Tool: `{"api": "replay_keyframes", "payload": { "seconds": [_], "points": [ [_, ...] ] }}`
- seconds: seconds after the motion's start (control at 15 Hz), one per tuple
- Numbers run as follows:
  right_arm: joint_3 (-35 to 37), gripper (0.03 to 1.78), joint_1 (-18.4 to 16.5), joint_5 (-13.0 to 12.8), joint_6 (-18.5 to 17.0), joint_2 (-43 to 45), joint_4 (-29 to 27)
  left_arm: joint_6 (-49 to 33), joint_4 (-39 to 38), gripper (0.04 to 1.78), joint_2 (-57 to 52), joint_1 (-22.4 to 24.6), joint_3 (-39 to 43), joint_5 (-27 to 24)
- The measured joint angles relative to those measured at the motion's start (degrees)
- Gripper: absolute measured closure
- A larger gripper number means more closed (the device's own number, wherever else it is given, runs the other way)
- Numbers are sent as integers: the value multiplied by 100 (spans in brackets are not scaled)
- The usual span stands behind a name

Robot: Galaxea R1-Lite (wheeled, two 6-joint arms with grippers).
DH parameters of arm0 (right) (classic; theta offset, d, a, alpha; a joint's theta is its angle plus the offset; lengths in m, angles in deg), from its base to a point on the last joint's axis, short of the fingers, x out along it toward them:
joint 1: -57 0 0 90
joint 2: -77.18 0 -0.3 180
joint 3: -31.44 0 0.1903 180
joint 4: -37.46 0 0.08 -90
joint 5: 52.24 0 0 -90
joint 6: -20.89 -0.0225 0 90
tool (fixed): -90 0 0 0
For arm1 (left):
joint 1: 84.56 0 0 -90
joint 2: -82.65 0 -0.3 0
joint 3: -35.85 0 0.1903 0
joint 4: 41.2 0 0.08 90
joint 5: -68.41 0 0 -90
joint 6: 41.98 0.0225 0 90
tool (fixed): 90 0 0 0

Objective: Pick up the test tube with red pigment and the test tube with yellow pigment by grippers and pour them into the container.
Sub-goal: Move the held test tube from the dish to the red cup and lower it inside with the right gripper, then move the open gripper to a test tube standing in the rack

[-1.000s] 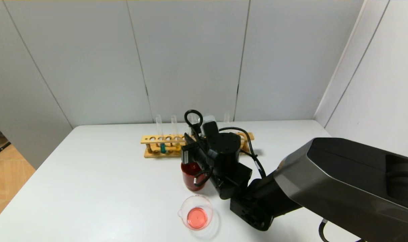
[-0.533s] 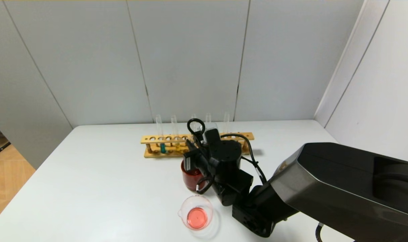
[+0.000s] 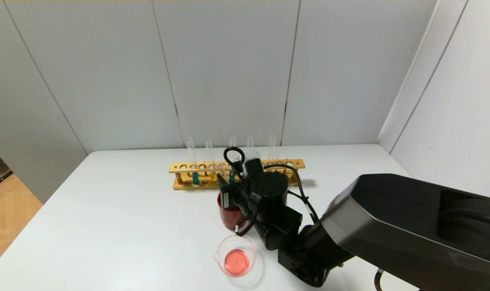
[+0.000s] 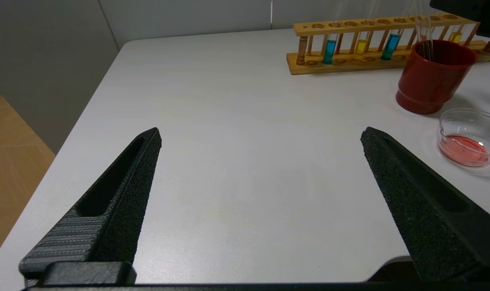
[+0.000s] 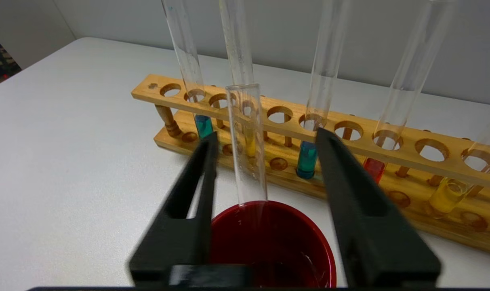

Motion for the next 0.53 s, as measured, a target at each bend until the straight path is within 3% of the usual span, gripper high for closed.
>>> {"api": "replay_keyframes", "payload": {
  "seconds": [0.13, 0.27, 0.53],
  "points": [
    [-1, 47, 0, 0, 12, -22, 0, -1, 2, 7, 0, 0, 0, 2],
    [-1, 25, -2, -9, 45, -29, 18, -1, 2, 7, 0, 0, 0, 0],
    [-1, 8, -4, -35, 141, 11, 254, -1, 5, 7, 0, 0, 0, 2]
  ]
}}
